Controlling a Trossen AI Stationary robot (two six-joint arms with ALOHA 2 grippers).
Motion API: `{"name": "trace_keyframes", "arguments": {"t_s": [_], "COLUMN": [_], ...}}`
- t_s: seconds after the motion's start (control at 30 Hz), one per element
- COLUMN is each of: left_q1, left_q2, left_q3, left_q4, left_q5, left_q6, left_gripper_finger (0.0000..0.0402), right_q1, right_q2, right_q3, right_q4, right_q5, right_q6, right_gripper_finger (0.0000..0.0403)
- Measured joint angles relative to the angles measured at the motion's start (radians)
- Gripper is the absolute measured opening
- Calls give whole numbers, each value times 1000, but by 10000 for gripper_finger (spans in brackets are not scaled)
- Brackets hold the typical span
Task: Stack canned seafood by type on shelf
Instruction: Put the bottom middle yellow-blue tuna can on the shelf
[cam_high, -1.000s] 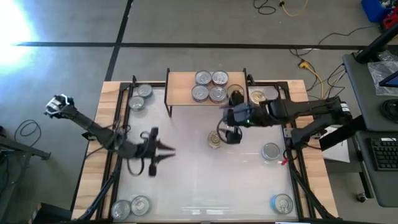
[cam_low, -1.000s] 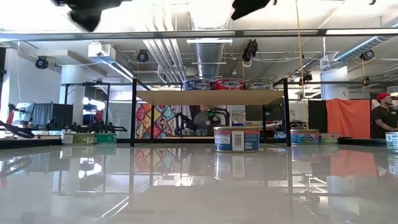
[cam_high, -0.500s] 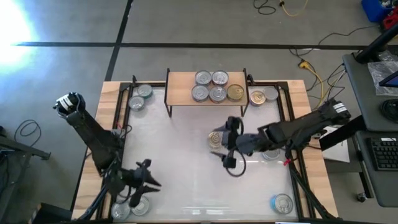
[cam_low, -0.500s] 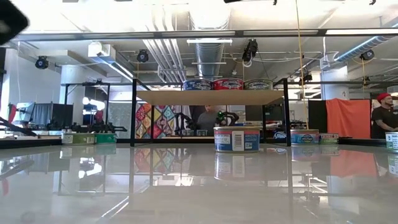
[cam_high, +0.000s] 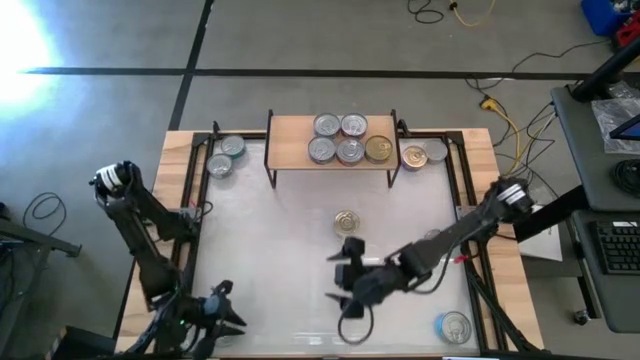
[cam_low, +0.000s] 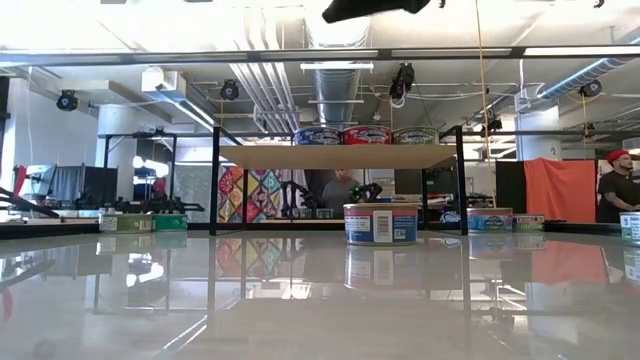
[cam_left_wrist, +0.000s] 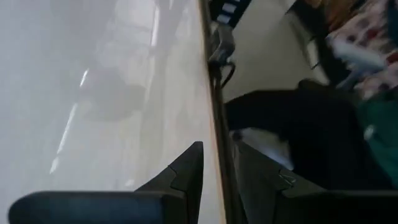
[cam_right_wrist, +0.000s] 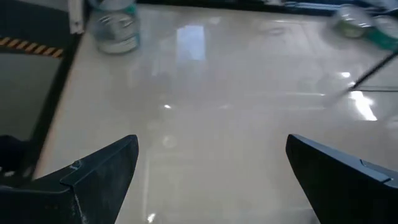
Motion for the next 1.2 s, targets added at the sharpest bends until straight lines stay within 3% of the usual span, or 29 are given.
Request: {"name": "trace_keyframes", "arguments": {"t_s": [0.2,0.4,0.53,0.77,1.2], "left_q1": [-71,-100,-100,-99,-78], "left_q2": [20,71,105,137,138], "left_q3": [172,264,252,257,283], "left_q4": [-515,-838,-868,-822,-738], "left_q5": [9,194,365,475,550], "left_q6": [-304,-597,-692,-737,-713], "left_gripper_finger": [75,75,75,75,75], "right_q1": [68,107,125,139,124], "right_q2": [103,162,178,188,186], "right_q3": [91,138,143,142,141], "right_q4": [-2,0,-1,-1,0], "right_q5": [0,2,24,26,86], "right_q6": [62,101,129,128,13], "right_gripper_finger": [400,400,400,400,400]}}
